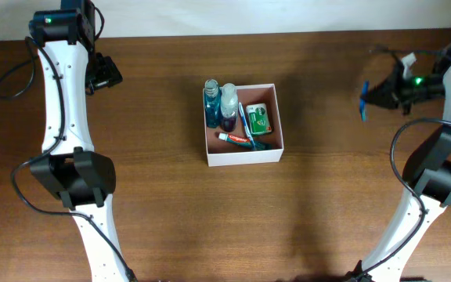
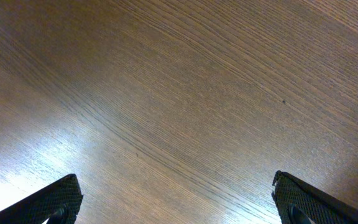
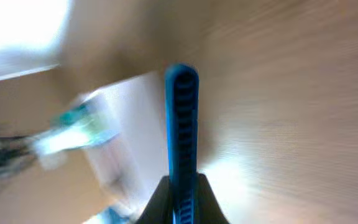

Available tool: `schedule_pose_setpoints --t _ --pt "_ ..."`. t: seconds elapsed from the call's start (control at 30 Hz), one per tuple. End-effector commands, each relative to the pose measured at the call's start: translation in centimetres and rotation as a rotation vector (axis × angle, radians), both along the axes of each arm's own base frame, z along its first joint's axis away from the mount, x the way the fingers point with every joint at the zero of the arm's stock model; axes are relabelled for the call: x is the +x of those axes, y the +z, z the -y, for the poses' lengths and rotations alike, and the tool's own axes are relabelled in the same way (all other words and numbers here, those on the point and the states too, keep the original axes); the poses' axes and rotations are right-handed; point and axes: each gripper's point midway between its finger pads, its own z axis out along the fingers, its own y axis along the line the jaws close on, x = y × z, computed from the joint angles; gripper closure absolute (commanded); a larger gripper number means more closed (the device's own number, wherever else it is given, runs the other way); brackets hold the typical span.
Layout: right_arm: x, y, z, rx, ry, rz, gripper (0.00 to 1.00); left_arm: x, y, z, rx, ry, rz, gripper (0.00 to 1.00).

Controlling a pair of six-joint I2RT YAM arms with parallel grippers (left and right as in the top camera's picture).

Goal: Pack container
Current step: 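Close the right gripper on the blue razor handle and lift, then carry the razor left and lower it into the box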

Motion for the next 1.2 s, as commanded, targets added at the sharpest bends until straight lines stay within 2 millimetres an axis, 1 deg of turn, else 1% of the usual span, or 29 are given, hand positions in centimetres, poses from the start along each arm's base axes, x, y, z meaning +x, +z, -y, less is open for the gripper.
schedule_pose_setpoints --t 0.0,0.1,0.17,0.3,0.43,0.5,0.57,0.63,0.67,0.77,0.83,0.9,1.07,1.17 --pt "1.1 6.7 -4.2 0.24 0.04 0.166 0.96 -0.3 1.3 -0.1 0.003 -0.005 0.025 0.01" --pt "0.8 7.1 -6.9 0.205 0.101 0.15 0.96 -0.3 1.3 -0.1 0.003 -0.005 0.025 0.01" --pt "0.7 7.5 -9.6 0.21 0.152 0.144 0.96 -0.3 1.3 -0.1 0.003 -0.005 0.025 0.01" --pt "0.1 7.5 -15.3 0.22 0.26 0.111 0.96 -0.3 1.3 -0.1 0.003 -0.005 0.025 0.01" --pt "-1.1 7.0 -20.6 0.197 0.387 0.098 0.96 -0.3 1.3 -0.1 0.003 -0.005 0.025 0.01" --pt "-1.5 6.0 -22.6 0.136 0.428 0.066 0.96 -0.3 1.3 -0.1 0.003 -0.005 0.025 0.01" --pt "-1.4 3.9 -23.4 -0.008 0.416 -0.005 0.96 -0.3 1.3 -0.1 0.003 -0.005 0.025 0.01" --pt "-1.0 1.7 -23.5 -0.172 0.367 -0.074 0.96 -0.3 1.3 -0.1 0.003 -0.005 0.025 0.01" --pt "-0.8 0.9 -23.5 -0.246 0.343 -0.096 0.96 -0.3 1.3 -0.1 0.003 -0.005 0.025 0.01" --pt "-0.6 -0.7 -23.4 -0.422 0.276 -0.146 0.96 -0.3 1.3 -0.1 0.003 -0.005 0.025 0.01" --pt "-0.7 -1.3 -23.5 -0.507 0.216 -0.184 0.96 -0.3 1.3 -0.1 0.003 -0.005 0.025 0.01" --pt "-0.7 -1.7 -23.6 -0.554 0.151 -0.219 0.96 -0.3 1.3 -0.1 0.003 -0.005 0.025 0.01" --pt "-1.0 -1.7 -24.7 -0.537 -0.021 -0.33 0.96 -0.3 1.3 -0.1 0.003 -0.005 0.025 0.01" --pt "-1.1 -1.7 -25.1 -0.527 -0.079 -0.368 0.95 -0.3 1.3 -0.1 0.003 -0.005 0.025 0.01"
